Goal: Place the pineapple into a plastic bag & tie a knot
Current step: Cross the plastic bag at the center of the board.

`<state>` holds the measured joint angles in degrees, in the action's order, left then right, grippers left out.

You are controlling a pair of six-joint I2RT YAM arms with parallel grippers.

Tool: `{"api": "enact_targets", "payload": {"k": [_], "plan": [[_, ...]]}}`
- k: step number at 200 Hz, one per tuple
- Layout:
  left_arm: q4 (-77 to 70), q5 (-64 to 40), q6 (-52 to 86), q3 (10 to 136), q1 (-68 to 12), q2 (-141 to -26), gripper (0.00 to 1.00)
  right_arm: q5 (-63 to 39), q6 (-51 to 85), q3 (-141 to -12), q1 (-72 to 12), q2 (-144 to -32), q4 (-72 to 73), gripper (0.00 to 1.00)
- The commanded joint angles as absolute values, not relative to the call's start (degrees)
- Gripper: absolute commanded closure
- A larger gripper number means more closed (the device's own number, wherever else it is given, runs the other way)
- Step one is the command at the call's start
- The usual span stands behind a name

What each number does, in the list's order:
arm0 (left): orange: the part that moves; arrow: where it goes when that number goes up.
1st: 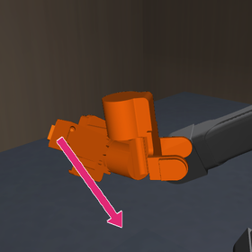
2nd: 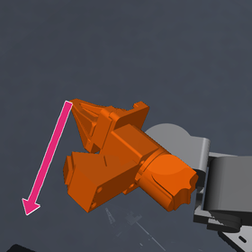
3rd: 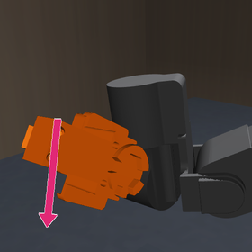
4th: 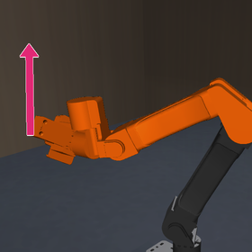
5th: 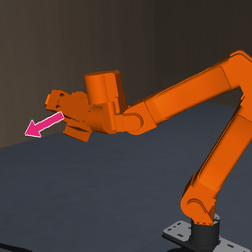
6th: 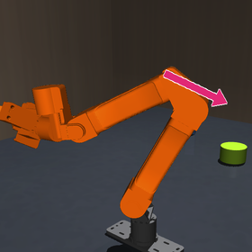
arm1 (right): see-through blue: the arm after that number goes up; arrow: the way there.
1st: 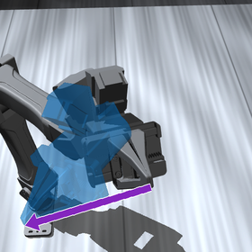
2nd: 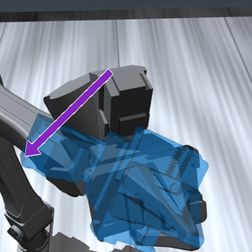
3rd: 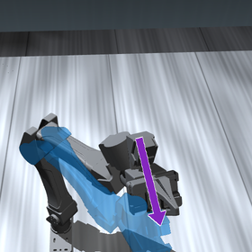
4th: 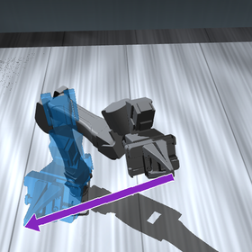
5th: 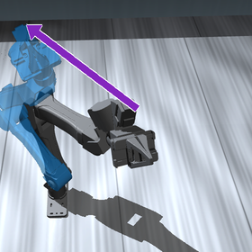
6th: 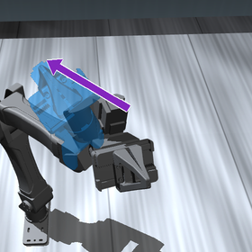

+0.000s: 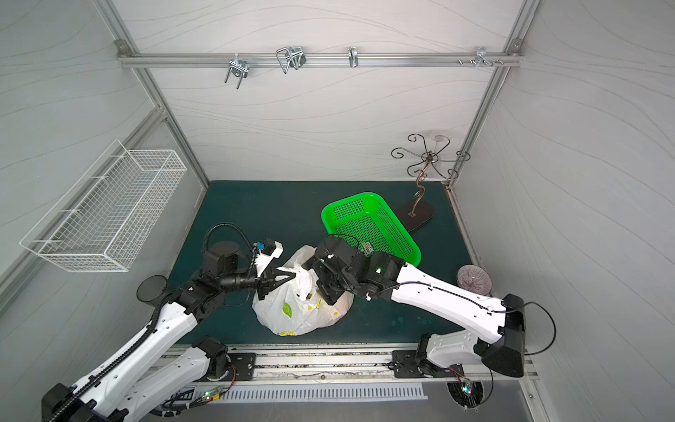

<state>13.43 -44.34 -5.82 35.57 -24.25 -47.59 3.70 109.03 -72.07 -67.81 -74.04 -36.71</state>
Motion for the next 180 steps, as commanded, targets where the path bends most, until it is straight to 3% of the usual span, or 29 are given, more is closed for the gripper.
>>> {"api": "enact_targets", "payload": {"k": [1, 180], "plan": [[11.1, -44.3, -6.4, 37.1, -24.0, -46.9, 1.0, 3.8, 118.1, -71.5, -68.9, -74.7, -31.9, 0.14], [10.6, -44.7, -5.7, 36.9, -24.0, -46.8, 1.0, 6.5, 118.7, -67.0, -68.7, -81.5, -20.8, 0.19]]}}
